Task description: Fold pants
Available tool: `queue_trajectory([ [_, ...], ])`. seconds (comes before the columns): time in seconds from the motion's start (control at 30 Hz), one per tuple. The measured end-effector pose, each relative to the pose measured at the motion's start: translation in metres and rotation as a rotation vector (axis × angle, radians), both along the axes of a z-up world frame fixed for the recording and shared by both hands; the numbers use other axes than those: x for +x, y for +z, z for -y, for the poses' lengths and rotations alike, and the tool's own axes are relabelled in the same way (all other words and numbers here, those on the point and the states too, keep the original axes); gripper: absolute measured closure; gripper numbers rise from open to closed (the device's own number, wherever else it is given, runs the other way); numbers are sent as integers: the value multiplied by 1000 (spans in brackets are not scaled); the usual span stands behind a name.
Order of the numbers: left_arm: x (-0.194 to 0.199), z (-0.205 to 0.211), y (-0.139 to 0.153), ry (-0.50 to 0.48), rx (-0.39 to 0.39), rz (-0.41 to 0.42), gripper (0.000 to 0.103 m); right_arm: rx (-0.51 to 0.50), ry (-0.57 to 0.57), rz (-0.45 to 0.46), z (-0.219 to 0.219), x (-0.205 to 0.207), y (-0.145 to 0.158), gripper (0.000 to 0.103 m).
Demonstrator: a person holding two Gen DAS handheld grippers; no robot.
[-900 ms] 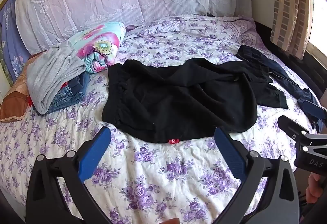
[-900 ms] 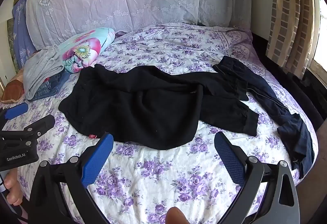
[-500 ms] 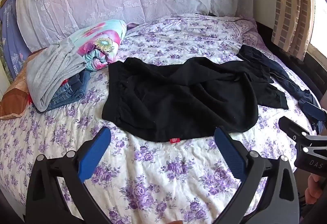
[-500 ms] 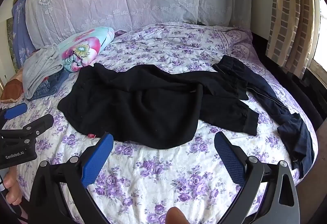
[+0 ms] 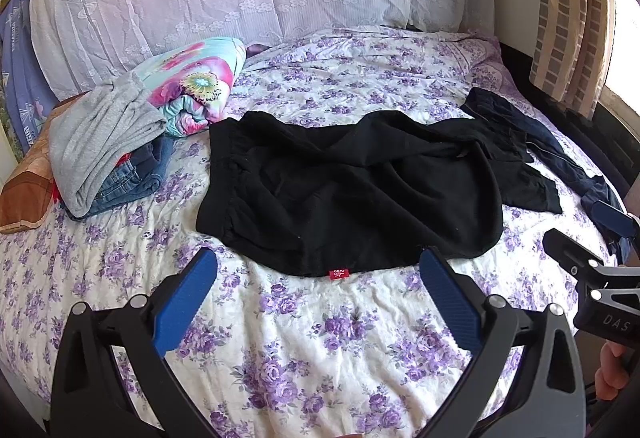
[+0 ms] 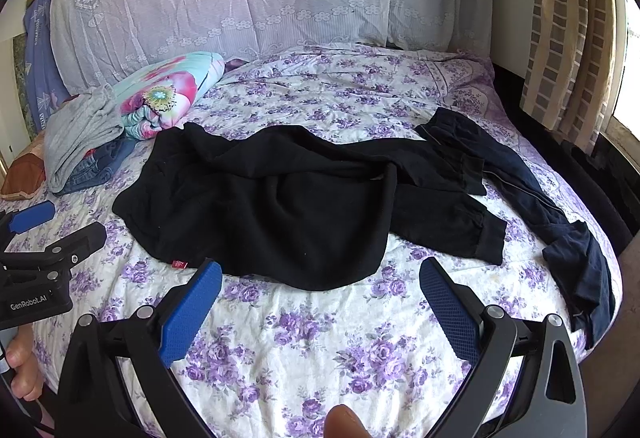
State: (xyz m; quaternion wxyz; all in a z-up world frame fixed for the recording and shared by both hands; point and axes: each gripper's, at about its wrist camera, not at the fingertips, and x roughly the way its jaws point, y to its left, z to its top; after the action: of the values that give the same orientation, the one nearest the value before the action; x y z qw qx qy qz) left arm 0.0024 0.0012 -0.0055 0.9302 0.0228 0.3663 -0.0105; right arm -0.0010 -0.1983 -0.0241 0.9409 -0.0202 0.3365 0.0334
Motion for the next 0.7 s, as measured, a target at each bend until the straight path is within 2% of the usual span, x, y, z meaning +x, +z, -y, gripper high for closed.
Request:
queue_trajectory([
  [0.7, 0, 2, 0, 1, 0, 0, 4, -2, 1, 1, 1, 0, -1, 3],
])
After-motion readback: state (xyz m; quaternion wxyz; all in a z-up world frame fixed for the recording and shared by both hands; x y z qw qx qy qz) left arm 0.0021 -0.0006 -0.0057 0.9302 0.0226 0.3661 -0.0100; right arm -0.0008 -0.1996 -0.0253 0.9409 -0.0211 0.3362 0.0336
